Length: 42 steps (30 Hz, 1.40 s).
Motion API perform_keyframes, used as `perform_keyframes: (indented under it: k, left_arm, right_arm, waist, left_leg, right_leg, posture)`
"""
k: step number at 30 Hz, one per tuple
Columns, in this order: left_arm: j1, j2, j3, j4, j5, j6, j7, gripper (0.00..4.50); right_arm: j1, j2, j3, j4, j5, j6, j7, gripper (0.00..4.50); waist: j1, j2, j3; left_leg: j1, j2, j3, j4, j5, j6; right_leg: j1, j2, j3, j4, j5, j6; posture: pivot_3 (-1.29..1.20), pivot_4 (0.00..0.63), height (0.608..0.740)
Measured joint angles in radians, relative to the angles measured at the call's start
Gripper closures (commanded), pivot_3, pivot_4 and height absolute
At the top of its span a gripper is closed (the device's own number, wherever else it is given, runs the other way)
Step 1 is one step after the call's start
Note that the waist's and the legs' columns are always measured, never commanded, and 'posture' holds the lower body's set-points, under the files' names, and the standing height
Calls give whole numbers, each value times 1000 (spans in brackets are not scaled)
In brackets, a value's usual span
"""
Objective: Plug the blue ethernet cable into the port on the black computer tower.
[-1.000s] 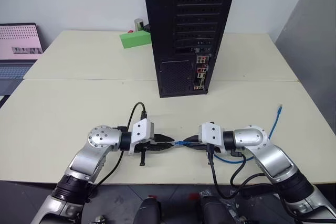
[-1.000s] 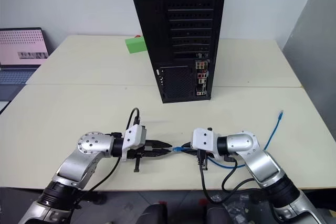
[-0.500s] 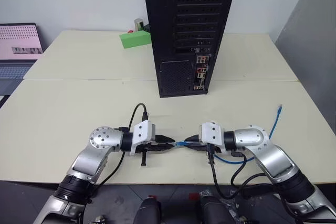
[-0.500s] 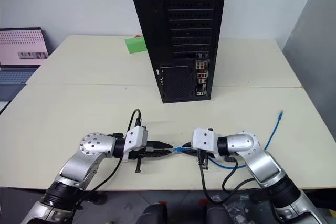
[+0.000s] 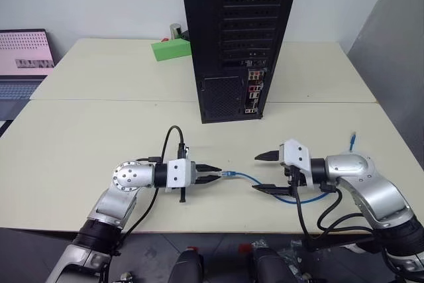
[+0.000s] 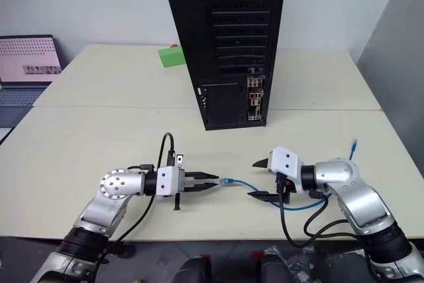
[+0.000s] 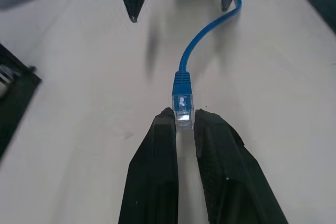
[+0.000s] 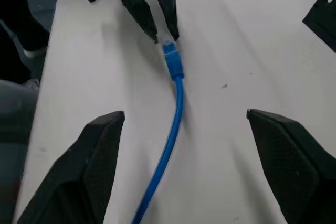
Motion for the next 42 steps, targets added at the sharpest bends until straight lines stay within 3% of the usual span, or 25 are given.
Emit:
perform_keyframes:
  k: [5, 10, 25, 35, 42]
  left_arm:
    - [-77, -5, 20, 203, 178, -485, 159, 4247]
    - [-108, -5, 38, 324, 326, -708, 304, 4248]
    - [-141, 6, 46, 355, 523, -796, 554, 4250]
    - [-129, 27, 35, 308, 568, -775, 645, 4250]
    - [-116, 43, 18, 274, 580, -755, 684, 4250]
  right_arm:
    - [13, 67, -48, -34, 124, 146, -70, 695]
    - [13, 127, -50, -37, 174, 207, -141, 695]
    - [-10, 223, -50, -12, 280, 309, -224, 695]
    - [-29, 232, -49, 18, 306, 321, -246, 2550]
    - [-35, 241, -48, 33, 307, 323, -259, 4167]
  waist:
    - [-1, 0, 0]
    - [0, 0, 0]
    - [-1, 0, 0]
    - [-1, 0, 0]
    - [-1, 0, 0]
  left_leg:
    - [0, 0, 0, 0, 0, 0]
    - [0, 0, 0, 0, 0, 0]
    - [0, -1, 0, 0, 0, 0]
    - [0, 0, 0, 0, 0, 0]
    - [0, -1, 0, 0, 0, 0]
  right_leg:
    - [0, 0, 0, 0, 0, 0]
    - [0, 0, -1, 0, 0, 1]
    - [0, 0, -1, 1, 0, 1]
    - [0, 0, -1, 1, 0, 1]
    - [0, 0, -1, 1, 0, 1]
  posture:
    - [0, 150, 740]
    - [0, 150, 740]
    - [0, 150, 740]
    - [0, 150, 740]
    - [0, 150, 740]
